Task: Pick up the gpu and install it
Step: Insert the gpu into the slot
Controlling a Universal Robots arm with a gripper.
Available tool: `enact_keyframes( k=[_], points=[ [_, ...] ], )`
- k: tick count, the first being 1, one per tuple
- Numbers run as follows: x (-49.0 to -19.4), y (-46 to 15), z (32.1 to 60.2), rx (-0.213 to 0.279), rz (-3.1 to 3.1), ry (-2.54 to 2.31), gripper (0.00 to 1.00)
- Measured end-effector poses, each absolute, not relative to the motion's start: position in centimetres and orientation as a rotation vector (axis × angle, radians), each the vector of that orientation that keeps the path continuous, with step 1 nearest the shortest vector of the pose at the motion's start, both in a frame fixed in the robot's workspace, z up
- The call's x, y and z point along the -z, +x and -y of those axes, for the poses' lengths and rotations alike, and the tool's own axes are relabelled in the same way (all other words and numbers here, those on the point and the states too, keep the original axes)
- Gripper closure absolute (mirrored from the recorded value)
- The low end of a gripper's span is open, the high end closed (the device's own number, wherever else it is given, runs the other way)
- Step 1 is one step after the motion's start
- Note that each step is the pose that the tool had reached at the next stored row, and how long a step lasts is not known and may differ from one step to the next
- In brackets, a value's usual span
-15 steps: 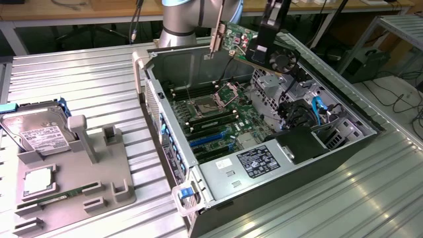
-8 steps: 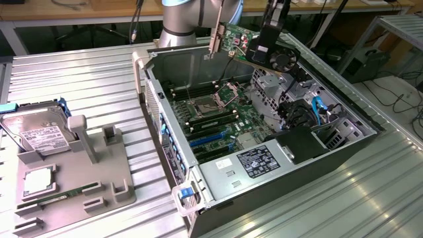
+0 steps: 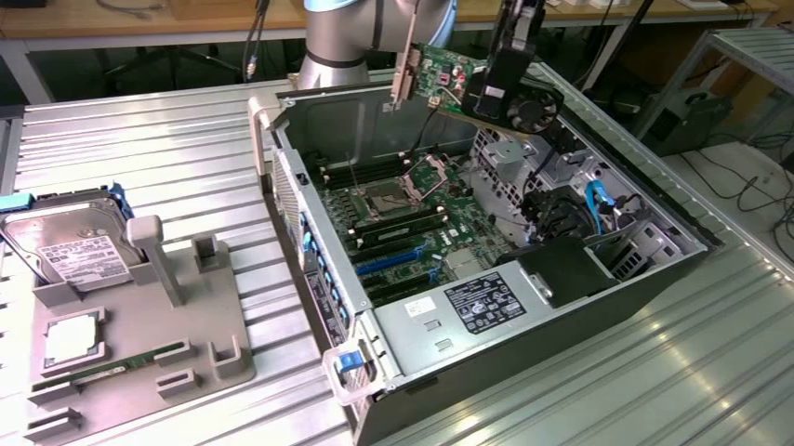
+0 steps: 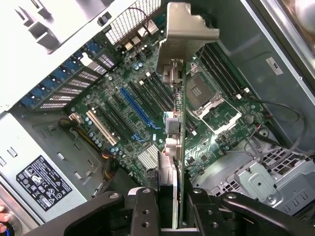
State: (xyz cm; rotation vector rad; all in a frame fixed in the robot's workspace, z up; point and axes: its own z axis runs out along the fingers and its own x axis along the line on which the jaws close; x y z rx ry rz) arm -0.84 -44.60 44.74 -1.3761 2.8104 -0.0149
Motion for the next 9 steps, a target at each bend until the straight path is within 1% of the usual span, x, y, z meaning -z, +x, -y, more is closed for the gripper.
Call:
enact_keyframes(
  k=[9],
  points=[
    [-44.74, -0.84, 44.6, 0.014, -2.753, -1.488, 0.72]
  ],
)
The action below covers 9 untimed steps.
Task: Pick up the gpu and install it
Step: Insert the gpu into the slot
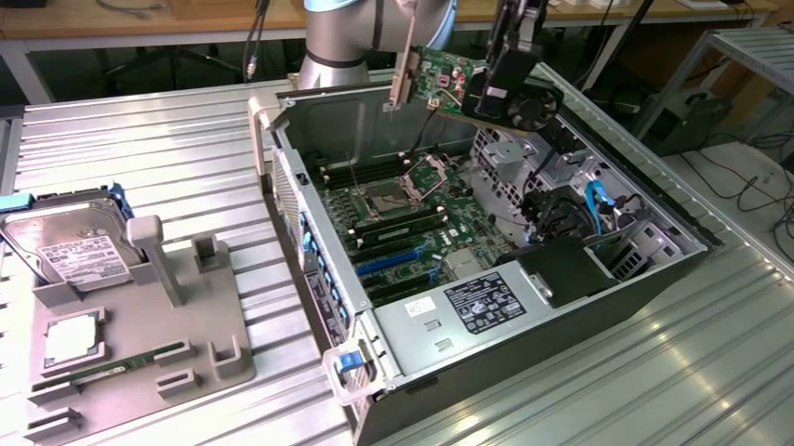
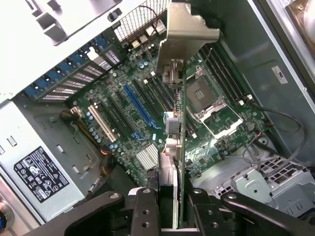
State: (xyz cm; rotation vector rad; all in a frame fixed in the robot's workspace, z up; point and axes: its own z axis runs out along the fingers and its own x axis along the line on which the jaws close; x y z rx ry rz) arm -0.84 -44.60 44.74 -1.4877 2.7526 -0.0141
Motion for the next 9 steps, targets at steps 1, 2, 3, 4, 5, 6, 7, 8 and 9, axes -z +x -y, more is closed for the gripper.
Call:
enact_keyframes(
  k=[1, 2, 3, 4, 5, 6, 7, 8, 9],
  points=[
    [-44.74, -0.84, 44.6, 0.014, -2.745, -1.501, 0.72],
    [-44.74, -0.83, 44.6, 0.014, -2.735, -1.519, 0.72],
    [-44.75, -0.84, 44.6, 0.014, -2.728, -1.532, 0.72],
    [-44.74, -0.84, 44.6, 0.014, -2.722, -1.543, 0.72],
    [-44.74, -0.84, 44.6, 0.014, -2.714, -1.556, 0.72],
    [-44.74, -0.84, 44.6, 0.014, -2.708, -1.567, 0.72],
    [-44.74, -0.84, 44.6, 0.013, -2.702, -1.578, 0.72],
    [-44.74, -0.84, 44.6, 0.013, -2.695, -1.589, 0.72],
    [-44.74, -0.84, 44.6, 0.013, -2.687, -1.603, 0.72]
  ],
)
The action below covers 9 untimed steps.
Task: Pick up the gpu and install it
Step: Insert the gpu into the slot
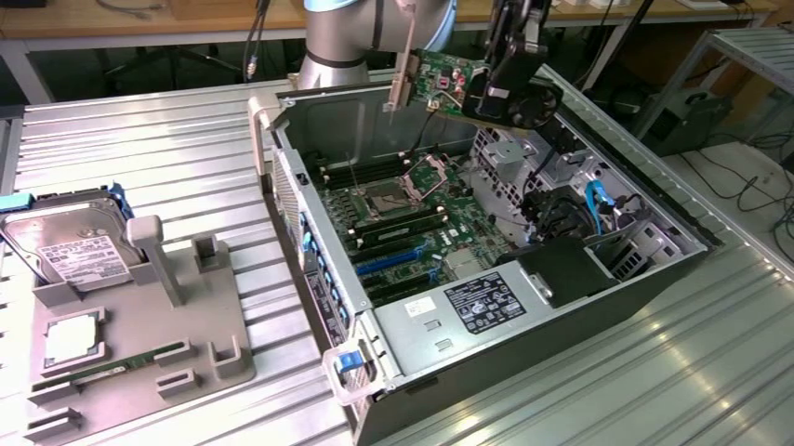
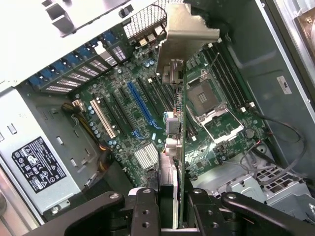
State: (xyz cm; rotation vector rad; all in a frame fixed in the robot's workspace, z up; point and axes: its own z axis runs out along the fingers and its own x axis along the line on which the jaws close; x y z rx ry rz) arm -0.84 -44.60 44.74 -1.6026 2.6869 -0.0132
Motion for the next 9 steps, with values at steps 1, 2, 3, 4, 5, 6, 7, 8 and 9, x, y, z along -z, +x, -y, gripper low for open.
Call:
enact_keyframes(
  k=[1, 2, 3, 4, 5, 6, 7, 8, 9],
  points=[
    [-44.74, -0.84, 44.6, 0.013, -2.677, -1.619, 0.72],
    [-44.74, -0.84, 44.6, 0.013, -2.669, -1.632, 0.72],
    [-44.74, -0.84, 44.6, 0.013, -2.663, -1.642, 0.72],
    [-44.74, -0.84, 44.6, 0.013, -2.656, -1.653, 0.72],
    [-44.74, -0.84, 44.6, 0.013, -2.649, -1.664, 0.72],
    [-44.74, -0.84, 44.6, 0.013, -2.642, -1.674, 0.72],
    [-44.74, -0.84, 44.6, 0.013, -2.635, -1.686, 0.72],
    [-44.74, -0.84, 44.6, 0.012, -2.628, -1.696, 0.72],
    [-44.74, -0.84, 44.6, 0.012, -2.621, -1.708, 0.72]
  ],
)
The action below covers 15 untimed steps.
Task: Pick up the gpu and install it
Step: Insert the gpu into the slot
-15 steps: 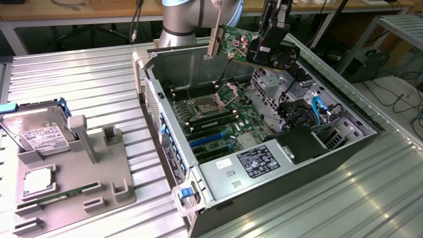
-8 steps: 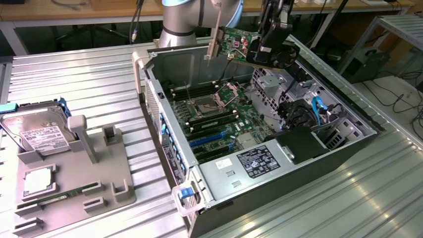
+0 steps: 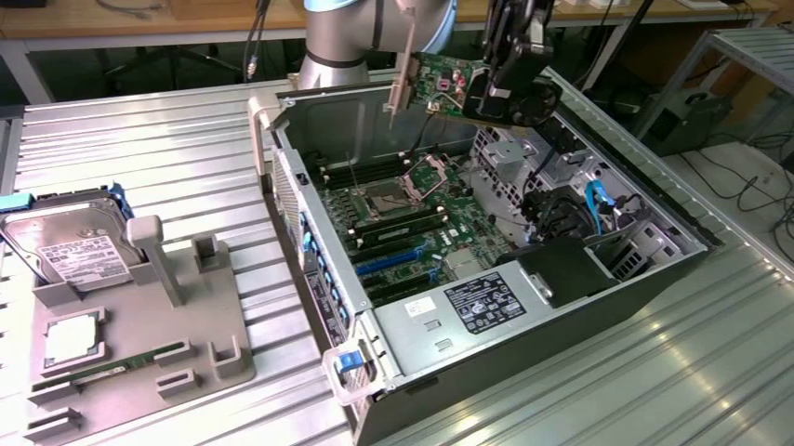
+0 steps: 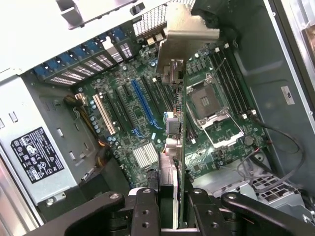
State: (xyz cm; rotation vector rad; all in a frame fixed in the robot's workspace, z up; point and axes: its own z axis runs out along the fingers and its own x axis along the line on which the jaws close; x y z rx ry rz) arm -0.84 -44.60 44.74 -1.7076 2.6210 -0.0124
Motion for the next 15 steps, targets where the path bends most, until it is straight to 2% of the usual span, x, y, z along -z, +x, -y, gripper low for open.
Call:
enact_keyframes(
  k=[15],
  points=[
    [-44.74, -0.84, 44.61, 0.01, -2.433, -1.965, 0.72]
  ],
)
